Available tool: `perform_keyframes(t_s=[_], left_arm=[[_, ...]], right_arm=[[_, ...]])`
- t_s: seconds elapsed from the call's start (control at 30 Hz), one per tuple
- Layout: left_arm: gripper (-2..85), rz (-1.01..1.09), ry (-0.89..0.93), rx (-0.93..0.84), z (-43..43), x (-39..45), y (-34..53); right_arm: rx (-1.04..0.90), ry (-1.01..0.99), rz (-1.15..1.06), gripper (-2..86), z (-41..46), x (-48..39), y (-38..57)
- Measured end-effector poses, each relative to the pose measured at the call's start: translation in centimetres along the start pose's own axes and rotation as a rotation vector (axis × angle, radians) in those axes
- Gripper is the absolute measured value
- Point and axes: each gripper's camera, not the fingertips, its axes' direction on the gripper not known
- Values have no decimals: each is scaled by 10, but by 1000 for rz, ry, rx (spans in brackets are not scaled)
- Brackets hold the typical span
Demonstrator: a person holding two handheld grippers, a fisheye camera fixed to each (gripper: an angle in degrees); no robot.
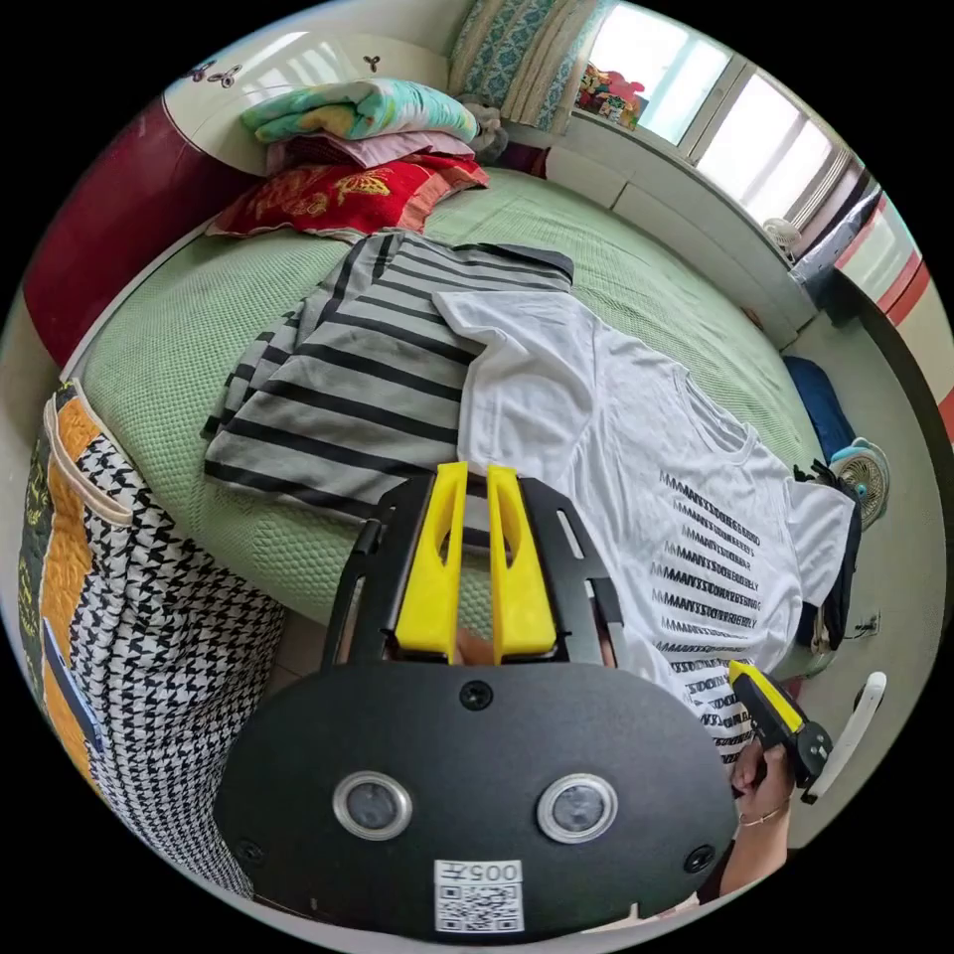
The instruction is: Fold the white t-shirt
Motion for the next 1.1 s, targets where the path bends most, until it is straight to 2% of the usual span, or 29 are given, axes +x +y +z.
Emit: perform_keyframes(t_s=[0.17,0.4,0.47,0.53,0.63,0.8,1.0,1.1], left_arm=[[75,-7,27,-22,17,-16,-17],[56,-8,25,-39,28,-35,-25],[48,2,44,-33,24,-38,-23],[46,2,72,-30,21,-40,-20],[45,-10,97,-23,17,-45,-15],[44,-42,127,-41,17,-53,-17],[45,-62,135,-54,14,-55,-20],[45,-47,126,-66,14,-50,-19]], right_arm=[[-21,33,-16,-13,4,-10,-12],[-81,73,-77,-13,11,-30,-37],[-48,10,-122,-12,7,-41,-48],[50,-162,-219,-9,-8,-63,-71],[139,-311,-373,1,-24,-109,-116],[171,-382,-561,65,-22,-203,-192],[57,-223,-631,76,32,-296,-250],[-7,-71,-622,31,60,-309,-260]])
